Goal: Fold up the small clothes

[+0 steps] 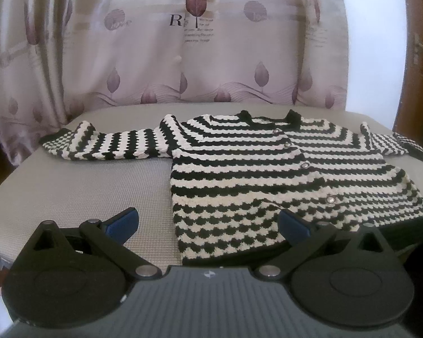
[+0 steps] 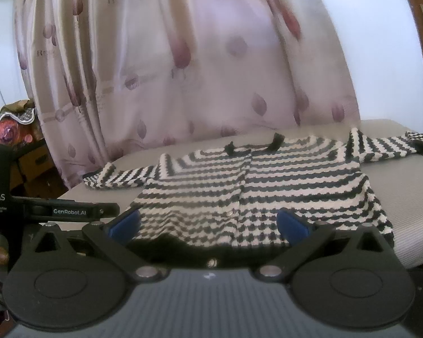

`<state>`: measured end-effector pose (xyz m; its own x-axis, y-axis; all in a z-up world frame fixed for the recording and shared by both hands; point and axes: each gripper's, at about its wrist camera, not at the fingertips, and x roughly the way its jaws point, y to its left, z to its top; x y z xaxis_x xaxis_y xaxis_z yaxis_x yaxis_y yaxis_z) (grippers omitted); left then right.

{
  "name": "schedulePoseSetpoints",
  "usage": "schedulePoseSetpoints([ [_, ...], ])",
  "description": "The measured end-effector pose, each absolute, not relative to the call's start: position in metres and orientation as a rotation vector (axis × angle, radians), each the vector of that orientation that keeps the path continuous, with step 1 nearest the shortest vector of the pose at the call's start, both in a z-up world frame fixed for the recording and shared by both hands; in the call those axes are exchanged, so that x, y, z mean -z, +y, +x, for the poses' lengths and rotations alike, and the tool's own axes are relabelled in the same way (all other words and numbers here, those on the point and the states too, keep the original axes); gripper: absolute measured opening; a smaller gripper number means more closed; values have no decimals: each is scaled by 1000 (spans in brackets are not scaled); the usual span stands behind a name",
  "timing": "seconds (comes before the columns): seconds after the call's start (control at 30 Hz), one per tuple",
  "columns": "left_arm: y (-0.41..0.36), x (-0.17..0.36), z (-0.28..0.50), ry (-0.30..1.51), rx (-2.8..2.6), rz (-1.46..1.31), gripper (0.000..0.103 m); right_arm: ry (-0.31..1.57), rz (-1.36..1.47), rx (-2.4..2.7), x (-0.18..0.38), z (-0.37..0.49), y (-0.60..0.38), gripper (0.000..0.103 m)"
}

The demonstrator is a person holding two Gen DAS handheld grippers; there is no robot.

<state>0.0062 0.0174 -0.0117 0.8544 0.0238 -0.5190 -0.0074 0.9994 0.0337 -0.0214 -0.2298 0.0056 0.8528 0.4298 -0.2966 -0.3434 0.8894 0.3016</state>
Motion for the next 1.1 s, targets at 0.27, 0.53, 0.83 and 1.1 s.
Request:
schedulePoseSetpoints([
  [0.27, 33, 15, 18, 564, -37, -2, 103, 375, 222, -427, -9, -11, -221, 103],
  [0.53, 49, 19, 31, 576, -59, -26, 103, 397, 203, -447, -9, 1, -209, 103],
  [0.83, 57, 22, 32, 574, -57, -36, 103, 412, 193, -455, -8, 2, -201, 103],
  [1.1, 65, 21, 32, 562, -70, -45, 103, 410, 178, -467, -10, 0, -195, 103],
])
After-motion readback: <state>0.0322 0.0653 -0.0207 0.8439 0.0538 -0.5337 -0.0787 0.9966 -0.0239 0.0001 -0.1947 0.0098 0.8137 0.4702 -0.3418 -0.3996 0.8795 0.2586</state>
